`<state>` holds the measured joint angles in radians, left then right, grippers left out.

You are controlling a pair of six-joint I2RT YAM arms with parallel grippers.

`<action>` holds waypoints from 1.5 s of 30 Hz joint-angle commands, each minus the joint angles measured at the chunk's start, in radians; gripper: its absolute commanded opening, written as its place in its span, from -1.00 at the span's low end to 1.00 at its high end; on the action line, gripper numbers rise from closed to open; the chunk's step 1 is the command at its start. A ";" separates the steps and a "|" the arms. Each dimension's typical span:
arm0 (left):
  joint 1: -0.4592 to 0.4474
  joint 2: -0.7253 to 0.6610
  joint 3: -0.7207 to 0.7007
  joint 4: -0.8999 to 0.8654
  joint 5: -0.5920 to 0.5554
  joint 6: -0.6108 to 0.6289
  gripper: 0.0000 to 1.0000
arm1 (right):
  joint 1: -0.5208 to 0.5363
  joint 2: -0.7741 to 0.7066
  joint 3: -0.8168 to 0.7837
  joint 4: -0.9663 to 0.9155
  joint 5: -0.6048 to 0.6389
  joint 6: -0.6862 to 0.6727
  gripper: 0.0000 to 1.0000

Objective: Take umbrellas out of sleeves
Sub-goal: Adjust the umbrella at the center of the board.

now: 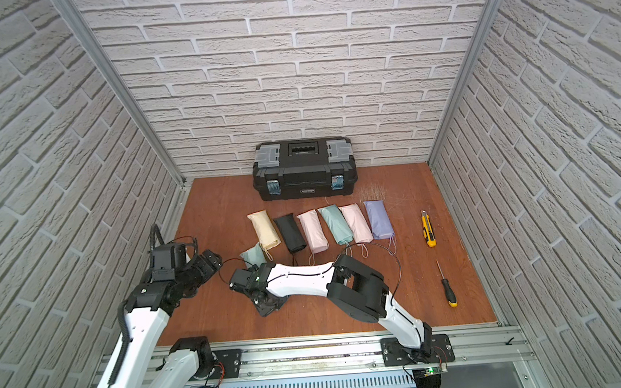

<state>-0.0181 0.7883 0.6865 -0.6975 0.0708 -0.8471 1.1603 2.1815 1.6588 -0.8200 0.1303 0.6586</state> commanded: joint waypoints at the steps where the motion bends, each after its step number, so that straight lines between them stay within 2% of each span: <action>1: 0.005 0.020 0.002 0.023 0.010 0.012 0.78 | -0.018 -0.041 -0.058 0.006 0.007 -0.001 -0.94; 14: -0.050 0.085 -0.020 0.082 0.013 -0.026 0.76 | -0.067 -0.135 -0.192 0.044 0.002 -0.037 -0.94; 15: -0.063 0.090 -0.018 0.086 0.009 -0.030 0.81 | -0.070 -0.142 -0.204 0.049 0.003 -0.038 -0.95; 16: -0.073 0.097 -0.018 0.090 0.007 -0.033 0.96 | -0.071 -0.150 -0.213 0.052 0.005 -0.039 -0.94; 17: -0.089 0.101 -0.017 0.094 0.004 -0.037 0.96 | -0.073 -0.157 -0.226 0.057 0.006 -0.038 -0.94; 26: -0.196 0.149 0.004 0.109 -0.045 -0.058 0.96 | -0.103 -0.232 -0.320 0.092 0.000 -0.047 -0.95; 45: -0.300 0.292 -0.002 0.212 -0.062 -0.062 0.96 | -0.168 -0.327 -0.445 0.103 0.007 -0.077 -0.94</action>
<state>-0.3099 1.0718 0.6739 -0.5171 0.0257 -0.9169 1.0019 1.8828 1.2263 -0.7143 0.1337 0.5907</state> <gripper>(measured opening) 0.982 0.053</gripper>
